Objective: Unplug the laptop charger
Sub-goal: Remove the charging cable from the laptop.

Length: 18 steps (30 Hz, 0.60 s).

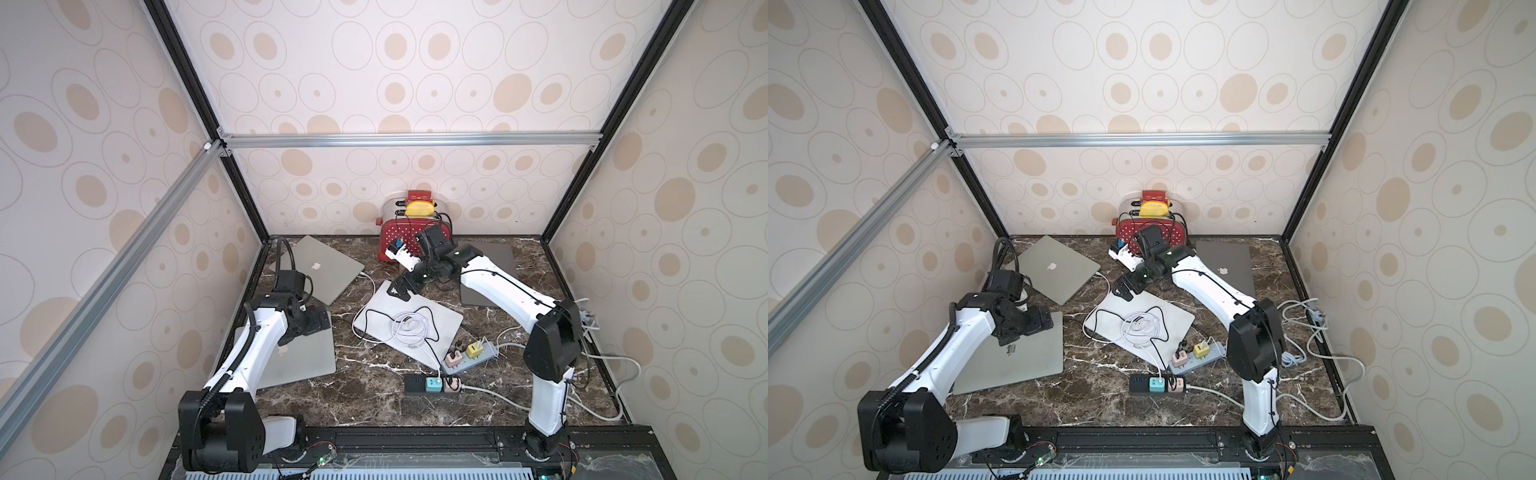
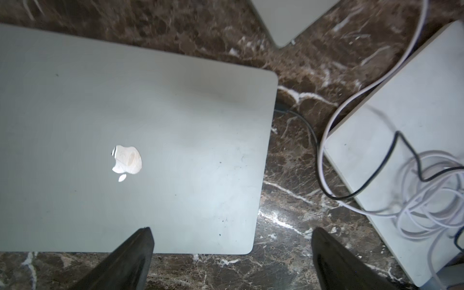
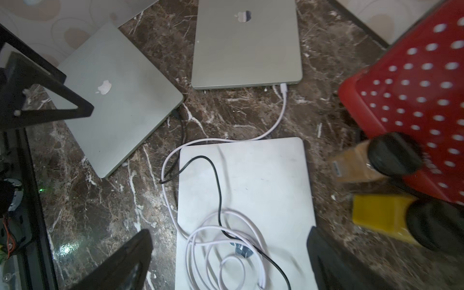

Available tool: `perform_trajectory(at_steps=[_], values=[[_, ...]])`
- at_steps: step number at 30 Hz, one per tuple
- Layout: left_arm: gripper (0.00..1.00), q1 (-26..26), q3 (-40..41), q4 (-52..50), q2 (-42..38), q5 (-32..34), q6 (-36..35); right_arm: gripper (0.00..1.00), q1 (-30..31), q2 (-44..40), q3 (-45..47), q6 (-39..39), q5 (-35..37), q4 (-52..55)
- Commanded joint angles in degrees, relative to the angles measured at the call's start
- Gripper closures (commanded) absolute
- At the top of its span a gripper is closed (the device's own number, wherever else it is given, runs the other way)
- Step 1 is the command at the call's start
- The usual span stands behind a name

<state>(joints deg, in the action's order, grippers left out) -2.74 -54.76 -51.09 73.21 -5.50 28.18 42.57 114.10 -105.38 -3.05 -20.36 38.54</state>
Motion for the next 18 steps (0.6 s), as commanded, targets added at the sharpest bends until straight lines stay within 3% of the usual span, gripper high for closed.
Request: perform_trajectory(at_steps=[1,7,13,18], values=[[0.01,-1.3,3.9,-0.8,-3.1,0.3,4.6,0.0,2.0,5.6,-5.8,-1.9,-3.4,3.7],[0.01,-1.3,7.6,3.2,-3.8,-3.7,6.0,0.0,3.1,16.1,-14.9,-2.4,-9.8,0.4],[0.01,-1.5,7.7,3.0,-2.8,-0.5,5.3,0.0,4.6,28.1,-28.7,-4.6,-9.5,3.9],[0.01,-2.4,8.3,4.2,-2.4,0.9,5.0,0.0,5.8,34.4,-35.1,-4.8,-9.3,4.0]])
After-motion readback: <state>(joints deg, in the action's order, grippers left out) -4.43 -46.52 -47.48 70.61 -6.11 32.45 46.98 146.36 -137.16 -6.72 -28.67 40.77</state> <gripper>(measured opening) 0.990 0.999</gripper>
